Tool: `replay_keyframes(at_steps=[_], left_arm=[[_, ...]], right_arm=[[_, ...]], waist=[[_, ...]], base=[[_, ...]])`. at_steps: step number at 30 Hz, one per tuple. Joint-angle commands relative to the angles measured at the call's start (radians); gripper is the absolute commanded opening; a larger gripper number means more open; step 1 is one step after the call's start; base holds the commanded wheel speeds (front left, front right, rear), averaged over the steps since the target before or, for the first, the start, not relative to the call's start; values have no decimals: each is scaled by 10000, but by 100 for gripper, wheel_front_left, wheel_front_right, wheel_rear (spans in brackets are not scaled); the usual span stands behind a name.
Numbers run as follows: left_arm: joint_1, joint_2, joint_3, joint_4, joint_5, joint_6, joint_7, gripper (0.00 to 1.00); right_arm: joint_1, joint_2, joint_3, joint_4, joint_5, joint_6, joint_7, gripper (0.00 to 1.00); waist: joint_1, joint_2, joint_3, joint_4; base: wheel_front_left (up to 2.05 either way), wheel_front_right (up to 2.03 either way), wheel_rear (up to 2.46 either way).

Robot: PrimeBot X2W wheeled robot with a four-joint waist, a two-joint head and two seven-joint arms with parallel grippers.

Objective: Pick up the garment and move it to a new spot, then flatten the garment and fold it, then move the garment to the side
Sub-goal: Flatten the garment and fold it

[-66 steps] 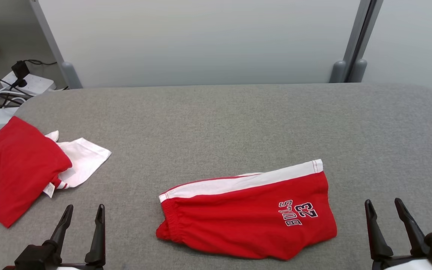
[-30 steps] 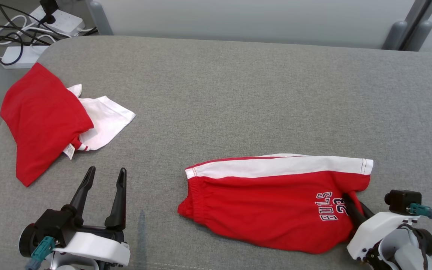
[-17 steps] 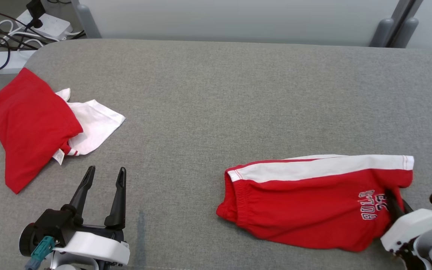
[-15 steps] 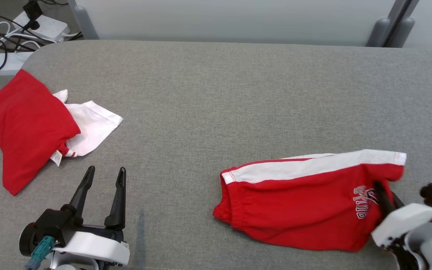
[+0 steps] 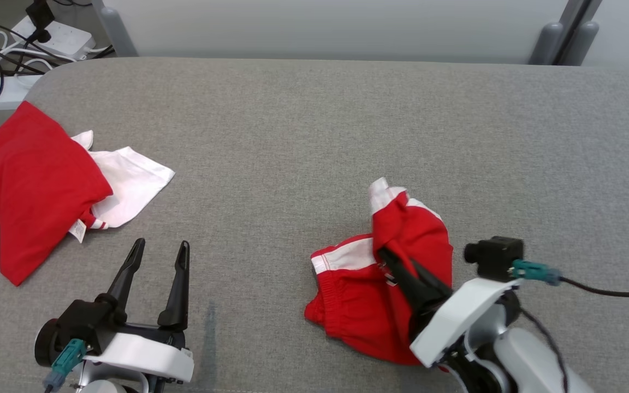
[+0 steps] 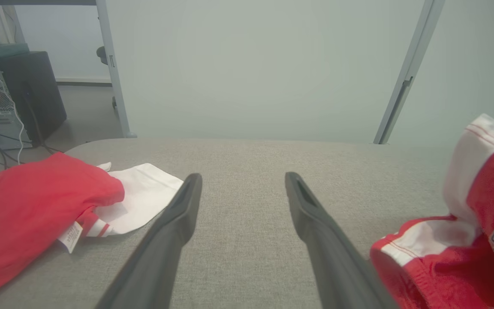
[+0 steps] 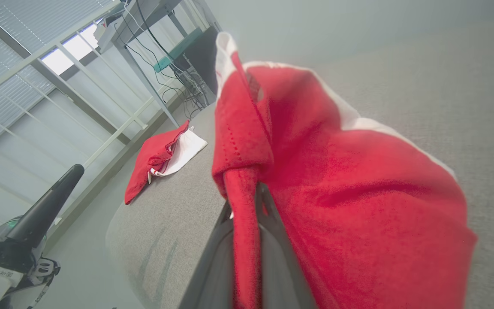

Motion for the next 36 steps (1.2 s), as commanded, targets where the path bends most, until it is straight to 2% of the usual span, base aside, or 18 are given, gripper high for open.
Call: replay_keyframes(at_steps=[1, 4, 5, 6, 7, 11, 15, 20, 23, 27, 31, 36], left_arm=[[-543, 79, 384, -180, 213, -120, -103, 100], [-597, -31, 352, -108, 274, -208, -103, 100], [-639, -94, 337, -72, 324, -264, -103, 100], [-654, -121, 339, -57, 347, -288, -103, 100], [-668, -147, 340, -45, 369, -316, -103, 100], [-693, -206, 373, -25, 429, -389, -103, 100], [-664, -261, 485, -18, 490, -457, -103, 100], [-608, -303, 649, -14, 556, -554, -103, 100], [-537, -309, 808, -21, 588, -562, -103, 100], [-435, -301, 1005, -60, 640, -560, -103, 100], [-304, -272, 1178, -101, 689, -537, -103, 100], [-141, -257, 1319, -96, 704, -494, -103, 100]], right_arm=[[-189, 337, 230, -104, -111, 14, 104, 0], [-283, 665, 354, 428, -428, 14, 151, 0], [-338, 826, 389, 783, -512, 14, 147, 12], [-367, 886, 396, 977, -561, 14, 170, 45], [-414, 937, 415, 1106, -630, 14, 123, 100], [-490, 1062, 592, 1240, -600, 14, 69, 100], [-503, 1100, 865, 823, -226, 14, -29, 100], [-323, 570, 498, -151, -90, 14, -828, 100], [-122, -23, -207, -424, -738, 14, -1625, 100], [328, -549, -1634, -315, -2059, 14, -2315, 100], [946, -640, -2903, -421, -3391, 14, -2482, 100], [1904, -316, -4071, -995, -4449, 14, -2494, 100]], waist=[[0, 0, 8, 69], [0, 0, 7, 230], [0, 0, 17, 326], [0, 0, 20, 355], [0, 0, 24, 386], [0, 0, 40, 430], [0, 0, 24, 384], [0, 0, -84, 282], [0, 0, -163, 172], [0, 0, -292, 22], [0, 0, -420, -146], [0, 0, -521, -356]], base=[[0, 0, 0], [0, 0, 0], [0, 0, 0], [0, 0, 0], [0, 0, 0], [0, 0, 0], [0, 0, 0], [0, 0, 0], [0, 0, 0], [0, 0, 0], [0, 0, 0], [0, 0, 0]])
